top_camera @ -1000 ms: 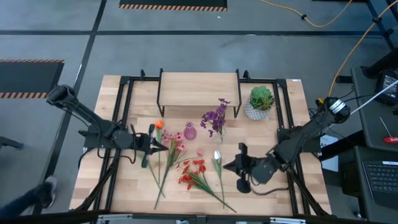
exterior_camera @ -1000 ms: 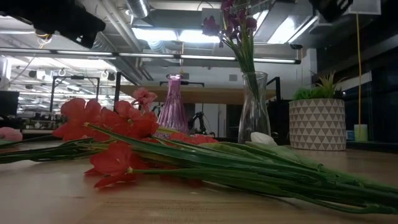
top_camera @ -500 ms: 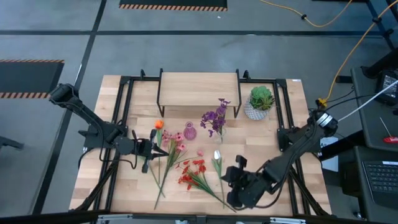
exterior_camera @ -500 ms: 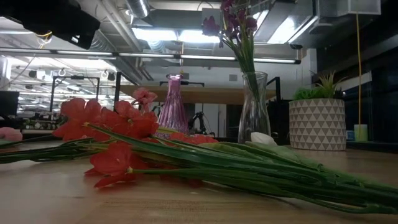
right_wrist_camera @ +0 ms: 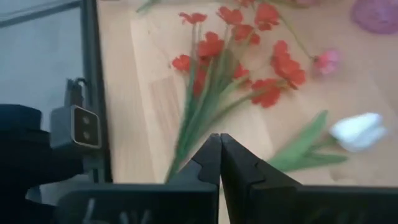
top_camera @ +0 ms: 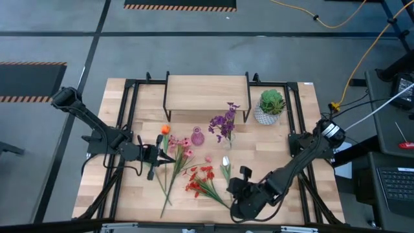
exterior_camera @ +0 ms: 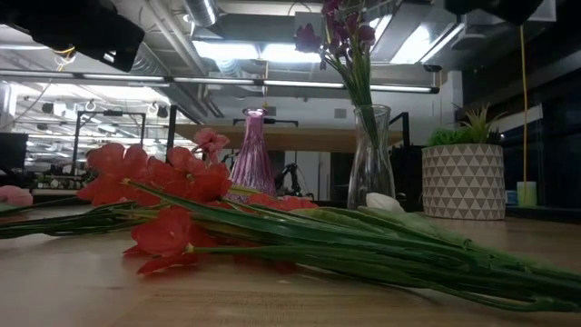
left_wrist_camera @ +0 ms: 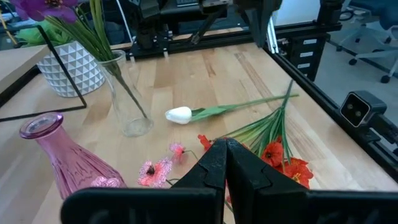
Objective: Pick and place flowers into a vace then onto a shelf
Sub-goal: Put the red flowers into the transparent vase
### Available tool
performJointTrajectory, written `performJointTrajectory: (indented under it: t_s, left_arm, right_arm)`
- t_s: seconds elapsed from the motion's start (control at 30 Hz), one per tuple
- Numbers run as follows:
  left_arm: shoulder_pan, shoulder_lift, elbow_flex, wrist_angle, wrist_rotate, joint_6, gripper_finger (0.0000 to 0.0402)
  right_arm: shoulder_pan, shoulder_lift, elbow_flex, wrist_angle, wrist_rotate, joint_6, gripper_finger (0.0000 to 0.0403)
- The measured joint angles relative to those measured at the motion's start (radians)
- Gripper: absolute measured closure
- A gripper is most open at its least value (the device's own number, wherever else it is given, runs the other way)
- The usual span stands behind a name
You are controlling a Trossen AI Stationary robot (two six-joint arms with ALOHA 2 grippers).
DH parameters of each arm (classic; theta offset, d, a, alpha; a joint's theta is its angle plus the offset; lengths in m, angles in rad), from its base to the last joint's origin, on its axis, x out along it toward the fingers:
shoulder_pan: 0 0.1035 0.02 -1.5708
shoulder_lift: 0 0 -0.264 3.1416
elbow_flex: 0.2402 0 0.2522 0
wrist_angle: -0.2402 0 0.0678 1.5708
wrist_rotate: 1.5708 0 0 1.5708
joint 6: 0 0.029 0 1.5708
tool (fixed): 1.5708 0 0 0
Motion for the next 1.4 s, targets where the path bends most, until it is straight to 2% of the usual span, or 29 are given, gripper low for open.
performJointTrajectory:
  t_s: [0.13,0.27,0.5,0.73,0.93,1.4]
  left_arm:
    - [0.000,0.000,0.000,-0.004,0.000,0.000,0.0398]
    - [0.000,0.000,0.000,-0.005,0.000,0.000,0.0398]
    - [0.000,0.000,0.000,-0.004,0.001,0.000,0.0398]
    - [0.000,0.000,0.000,-0.004,0.001,0.000,0.0398]
    - [0.000,0.000,0.000,-0.004,0.001,0.000,0.0398]
    - [0.000,0.000,0.000,-0.004,0.001,0.000,0.0398]
  right_arm:
    - [-0.002,0.039,0.000,0.062,-0.033,-0.013,0.0367]
    - [-0.002,0.084,0.000,0.140,-0.066,-0.029,0.0321]
    - [-0.004,0.157,-0.001,0.192,-0.068,-0.023,0.0241]
    - [-0.014,0.213,-0.002,0.239,-0.067,-0.025,0.0189]
    - [-0.022,0.251,-0.002,0.275,-0.066,0.005,0.0170]
    - [-0.023,0.307,-0.002,0.286,-0.067,0.003,0.0169]
